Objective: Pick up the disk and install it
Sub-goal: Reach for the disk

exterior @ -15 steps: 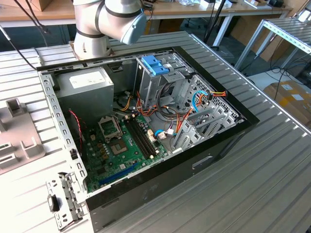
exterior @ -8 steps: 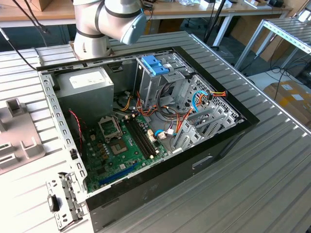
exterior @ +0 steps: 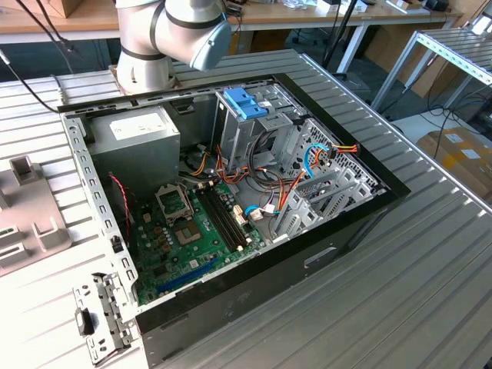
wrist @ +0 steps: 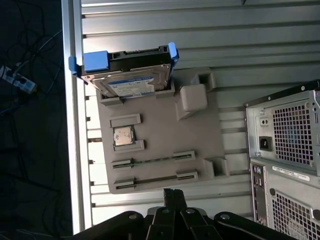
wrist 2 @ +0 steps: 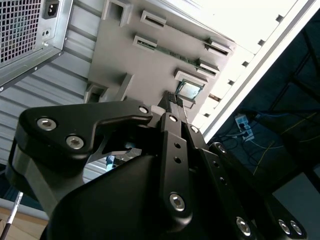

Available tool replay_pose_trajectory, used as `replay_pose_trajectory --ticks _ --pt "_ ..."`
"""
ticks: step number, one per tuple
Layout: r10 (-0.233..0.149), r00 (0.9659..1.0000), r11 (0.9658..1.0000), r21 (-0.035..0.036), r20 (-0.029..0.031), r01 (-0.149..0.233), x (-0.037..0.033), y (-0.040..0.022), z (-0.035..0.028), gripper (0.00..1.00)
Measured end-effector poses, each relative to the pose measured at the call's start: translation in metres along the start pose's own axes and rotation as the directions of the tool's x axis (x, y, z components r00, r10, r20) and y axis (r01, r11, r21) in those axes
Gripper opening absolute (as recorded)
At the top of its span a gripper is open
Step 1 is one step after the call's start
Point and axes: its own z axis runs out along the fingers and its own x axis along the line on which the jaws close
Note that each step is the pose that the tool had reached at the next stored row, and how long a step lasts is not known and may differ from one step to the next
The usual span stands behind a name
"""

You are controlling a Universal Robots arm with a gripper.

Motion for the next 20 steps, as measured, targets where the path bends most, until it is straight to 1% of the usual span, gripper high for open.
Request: replay_pose_trajectory --ticks 4,6,18,20 --pt "0.000 1.0000 1.0000 0.0000 0.0000 0.000 0.0030 -0.0002 0.0000 0.11" --pt "0.000 1.0000 1.0000 0.0000 0.0000 0.000 0.0058 -0.0004 0.0000 0.11" --pt "0.000 1.0000 1.0000 0.0000 -0.0001 0.000 0.0140 -0.0011 -0.0001 0.11" --pt "0.000 1.0000 1.0000 0.0001 0.0000 0.000 0.0169 -0.0013 -0.0001 0.11"
